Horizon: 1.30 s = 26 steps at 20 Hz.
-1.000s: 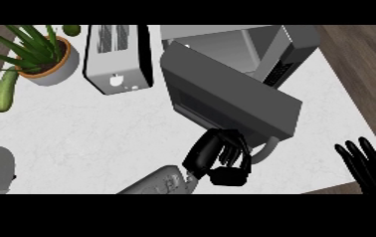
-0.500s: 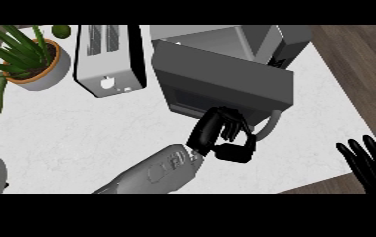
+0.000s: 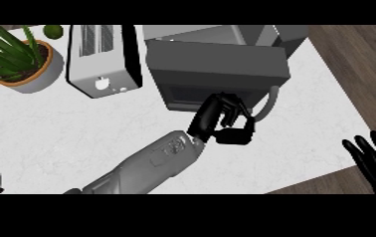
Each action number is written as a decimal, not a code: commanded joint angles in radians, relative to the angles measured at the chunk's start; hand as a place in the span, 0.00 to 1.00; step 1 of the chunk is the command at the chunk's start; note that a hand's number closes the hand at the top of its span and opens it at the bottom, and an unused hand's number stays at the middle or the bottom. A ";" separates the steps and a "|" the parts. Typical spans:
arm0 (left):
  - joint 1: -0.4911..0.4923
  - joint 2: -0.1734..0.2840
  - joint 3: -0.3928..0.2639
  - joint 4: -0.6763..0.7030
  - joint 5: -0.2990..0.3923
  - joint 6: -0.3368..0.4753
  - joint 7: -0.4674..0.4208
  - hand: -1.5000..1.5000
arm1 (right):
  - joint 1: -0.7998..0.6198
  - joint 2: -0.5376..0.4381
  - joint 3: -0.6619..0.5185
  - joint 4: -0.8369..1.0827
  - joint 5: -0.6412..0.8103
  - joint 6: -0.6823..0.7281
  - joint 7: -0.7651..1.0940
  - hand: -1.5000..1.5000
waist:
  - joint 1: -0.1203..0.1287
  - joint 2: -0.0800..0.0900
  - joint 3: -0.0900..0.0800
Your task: Pick up the milk, place it into the microwave and close the microwave
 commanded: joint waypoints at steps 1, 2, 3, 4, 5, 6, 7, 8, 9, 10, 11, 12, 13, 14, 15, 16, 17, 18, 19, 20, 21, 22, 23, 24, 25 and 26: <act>-0.091 0.001 0.086 0.052 0.056 0.012 -0.048 1.00 | -0.014 -0.016 -0.015 -0.012 -0.018 -0.009 0.019 0.00 | -0.002 0.001 -0.001; -0.087 0.001 0.087 0.064 0.066 0.008 -0.064 1.00 | -0.016 -0.005 -0.004 -0.022 -0.027 -0.022 0.028 0.00 | 0.001 0.004 -0.002; -0.114 0.001 0.097 0.064 0.079 0.007 -0.066 1.00 | -0.021 -0.023 -0.028 0.003 -0.036 -0.011 0.027 0.00 | 0.003 0.002 0.000; -0.115 0.001 0.104 0.088 0.095 -0.003 -0.063 1.00 | -0.003 -0.030 -0.030 -0.025 -0.045 -0.013 0.038 0.00 | -0.007 -0.001 -0.001; -0.124 0.001 0.091 0.086 0.106 -0.006 -0.064 1.00 | -0.012 -0.019 -0.018 -0.031 -0.043 -0.020 0.037 0.00 | -0.018 0.002 -0.001; -0.129 0.001 0.106 0.096 0.126 -0.024 -0.074 1.00 | -0.012 -0.031 -0.029 -0.031 -0.059 -0.006 0.036 0.00 | -0.008 0.000 0.000; -0.136 0.001 0.110 0.109 0.135 -0.019 -0.076 1.00 | -0.015 -0.022 -0.030 -0.030 -0.064 -0.014 0.033 0.00 | -0.017 0.005 0.000; -0.126 0.001 0.101 0.116 0.147 -0.036 -0.087 1.00 | -0.025 -0.035 -0.033 -0.036 -0.069 -0.007 0.038 0.00 | -0.021 0.011 -0.001; -0.124 0.001 0.102 0.123 0.165 -0.044 -0.092 1.00 | -0.023 -0.028 -0.039 -0.038 -0.074 -0.026 0.043 0.00 | -0.020 0.010 -0.001; -0.155 0.001 0.114 0.130 0.177 -0.032 -0.074 1.00 | -0.028 -0.040 -0.041 -0.044 -0.074 -0.024 0.053 0.00 | -0.023 0.007 -0.001; -0.134 0.001 0.114 0.143 0.193 -0.047 -0.089 1.00 | -0.030 -0.045 -0.044 -0.040 -0.079 -0.015 0.050 0.00 | -0.027 0.016 -0.001; -0.141 0.001 0.133 0.141 0.219 -0.042 -0.086 1.00 | -0.027 -0.034 -0.036 -0.041 -0.088 -0.016 0.048 0.00 | -0.028 0.014 0.000; -0.141 0.001 0.134 0.151 0.232 -0.047 -0.085 1.00 | -0.044 -0.044 -0.052 -0.046 -0.108 -0.014 0.047 0.00 | -0.027 0.016 0.000; -0.147 0.001 0.130 0.162 0.233 -0.023 -0.092 1.00 | -0.034 -0.045 -0.046 -0.048 -0.111 -0.011 0.052 0.00 | -0.034 0.013 0.001; -0.139 0.001 0.149 0.180 0.250 -0.030 -0.106 1.00 | -0.027 -0.044 -0.040 -0.054 -0.112 -0.011 0.057 0.00 | -0.022 0.015 0.000; -0.147 0.001 0.136 0.179 0.255 -0.026 -0.109 1.00 | -0.034 -0.048 -0.043 -0.042 -0.111 -0.007 0.055 0.00 | -0.029 0.018 0.001; -0.149 0.001 0.131 0.202 0.251 -0.028 -0.119 1.00 | -0.030 -0.050 -0.043 -0.059 -0.119 -0.002 0.055 0.00 | -0.034 0.018 0.001; -0.171 0.001 0.126 0.214 0.249 -0.015 -0.120 1.00 | -0.029 -0.056 -0.036 -0.053 -0.120 0.008 0.060 0.00 | -0.032 0.016 0.003; -0.171 0.001 0.131 0.205 0.263 -0.009 -0.137 1.00 | -0.035 -0.059 -0.033 -0.052 -0.123 0.018 0.058 0.00 | -0.036 0.019 0.002; -0.179 0.001 0.146 0.206 0.275 0.000 -0.153 1.00 | -0.035 -0.070 -0.039 -0.066 -0.128 0.016 0.066 0.00 | -0.033 0.015 0.000; -0.171 0.001 0.134 0.217 0.276 0.001 -0.165 1.00 | -0.034 -0.068 -0.027 -0.066 -0.131 0.030 0.063 0.00 | -0.038 0.021 0.001; -0.177 0.001 0.130 0.223 0.285 -0.011 -0.168 1.00 | -0.040 -0.069 -0.030 -0.074 -0.133 0.023 0.066 0.00 | -0.035 0.020 0.000; -0.186 0.001 0.136 0.223 0.298 0.004 -0.167 1.00 | -0.043 -0.075 -0.030 -0.073 -0.140 0.032 0.066 0.00 | -0.037 0.019 0.001; -0.191 0.001 0.135 0.226 0.301 0.004 -0.183 1.00 | -0.043 -0.070 -0.028 -0.072 -0.147 0.031 0.064 0.00 | -0.041 0.023 0.001; -0.185 0.001 0.130 0.234 0.310 -0.010 -0.186 1.00 | -0.049 -0.077 -0.031 -0.075 -0.145 0.033 0.067 0.00 | -0.040 0.028 0.000; -0.189 0.001 0.132 0.239 0.314 -0.002 -0.197 1.00 | -0.048 -0.082 -0.031 -0.075 -0.153 0.041 0.069 0.00 | -0.035 0.024 0.001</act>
